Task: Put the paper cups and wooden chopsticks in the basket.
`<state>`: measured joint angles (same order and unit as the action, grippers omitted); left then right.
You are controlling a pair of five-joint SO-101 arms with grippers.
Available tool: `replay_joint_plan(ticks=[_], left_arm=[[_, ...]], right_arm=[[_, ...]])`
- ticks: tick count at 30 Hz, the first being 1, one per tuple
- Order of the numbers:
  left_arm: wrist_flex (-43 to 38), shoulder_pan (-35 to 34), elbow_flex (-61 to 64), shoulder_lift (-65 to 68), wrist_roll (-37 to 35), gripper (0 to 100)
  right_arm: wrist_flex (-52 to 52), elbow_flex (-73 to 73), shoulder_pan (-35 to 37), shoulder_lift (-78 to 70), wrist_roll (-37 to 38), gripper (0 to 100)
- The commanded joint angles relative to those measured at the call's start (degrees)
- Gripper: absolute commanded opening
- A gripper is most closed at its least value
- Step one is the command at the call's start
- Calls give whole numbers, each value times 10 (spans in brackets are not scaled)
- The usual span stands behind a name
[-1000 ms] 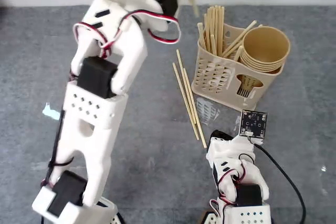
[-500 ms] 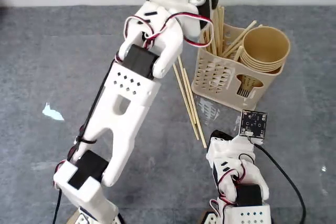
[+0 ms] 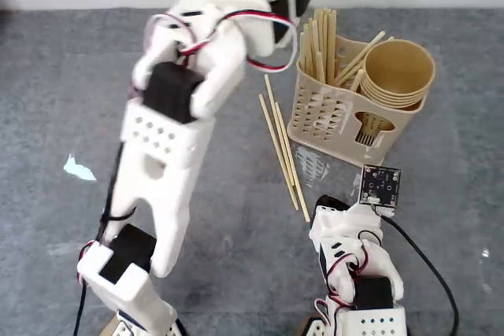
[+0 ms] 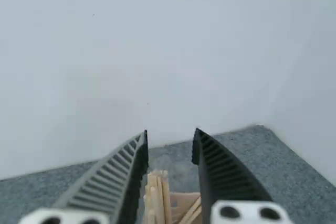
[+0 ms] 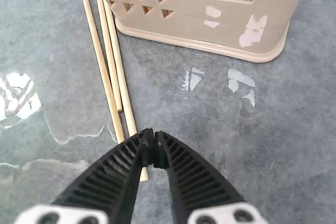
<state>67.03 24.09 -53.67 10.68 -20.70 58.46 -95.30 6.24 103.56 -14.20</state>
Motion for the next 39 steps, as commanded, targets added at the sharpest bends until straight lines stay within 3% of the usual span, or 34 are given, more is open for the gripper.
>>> replay_joint_plan(ticks=[1,8,13,17,21,29,35,39], left_arm=[[137,-22,-112,-7,37,137],[338,-99,-250,-7,40,136],[337,-167,-247,-7,40,7],[338,-196,-203,-21,40,12],[338,-196,-79,-124,58,12],[314,-206,284,-399,67,12],[224,-279,555,-588,68,12],[161,-326,749,-712,97,12]], right_arm=[[-11,4,-6,4,-3,9],[-11,4,-6,4,-3,9],[-9,4,-7,4,-2,9],[-7,4,-7,4,-2,9],[-8,4,-7,4,-2,9],[-7,4,-6,4,-2,9],[-5,10,15,3,5,9],[0,17,15,2,78,9]])
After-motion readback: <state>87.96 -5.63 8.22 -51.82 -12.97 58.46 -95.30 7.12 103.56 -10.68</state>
